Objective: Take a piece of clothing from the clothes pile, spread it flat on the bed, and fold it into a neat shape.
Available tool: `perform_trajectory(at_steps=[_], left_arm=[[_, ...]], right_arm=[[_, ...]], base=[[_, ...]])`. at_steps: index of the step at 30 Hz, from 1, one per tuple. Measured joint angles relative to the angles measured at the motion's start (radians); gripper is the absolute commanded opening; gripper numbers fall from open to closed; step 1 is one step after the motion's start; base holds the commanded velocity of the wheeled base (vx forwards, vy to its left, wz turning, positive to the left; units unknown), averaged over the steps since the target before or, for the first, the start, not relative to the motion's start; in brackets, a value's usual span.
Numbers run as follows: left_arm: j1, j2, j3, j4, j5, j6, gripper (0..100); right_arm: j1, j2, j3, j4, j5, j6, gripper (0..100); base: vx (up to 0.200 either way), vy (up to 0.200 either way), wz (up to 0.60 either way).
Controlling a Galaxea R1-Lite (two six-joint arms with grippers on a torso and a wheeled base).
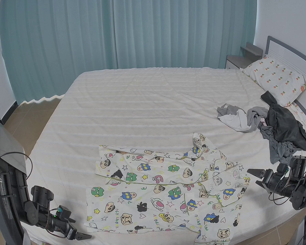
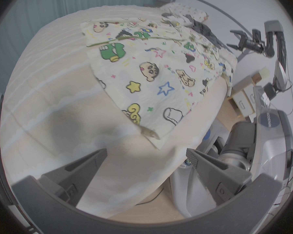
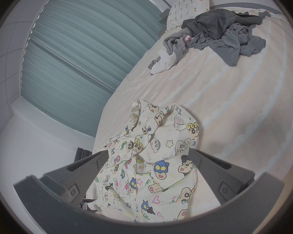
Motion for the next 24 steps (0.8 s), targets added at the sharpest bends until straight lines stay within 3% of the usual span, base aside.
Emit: perform_trajectory(at_steps=[4, 8, 14, 17, 20, 24], left_arm=[[0.072, -0.026, 0.0, -0.004, -0.134, -0.023, 100], [0.119, -0.048, -0.002, -0.023, -0.184, -0.06, 100], [0.118, -0.101, -0.035, -0.094, -0.179, -0.31, 100], [0.079, -0.148, -0.06, -0.111, -0.113, -0.505, 100], [0.014, -0.197, -0.094, -0.129, 0.023, -0.681, 100], [-0.104, -0.245, -0.134, -0.143, 0.209, -0.804, 100]], right_arm=[[0.016, -0.02, -0.026, 0.0, -0.013, 0.0, 100], [0.064, -0.041, -0.091, 0.009, -0.041, -0.001, 100], [0.14, -0.07, -0.184, 0.13, -0.101, -0.001, 100], [0.163, -0.079, -0.209, 0.16, -0.117, -0.001, 100], [0.182, -0.084, -0.236, 0.197, -0.128, 0.0, 100], [0.205, -0.09, -0.298, 0.303, -0.143, 0.0, 100]], base=[[0.0, 0.0, 0.0], [0.0, 0.0, 0.0], [0.0, 0.0, 0.0], [0.0, 0.0, 0.0], [0.0, 0.0, 0.0], [0.0, 0.0, 0.0]])
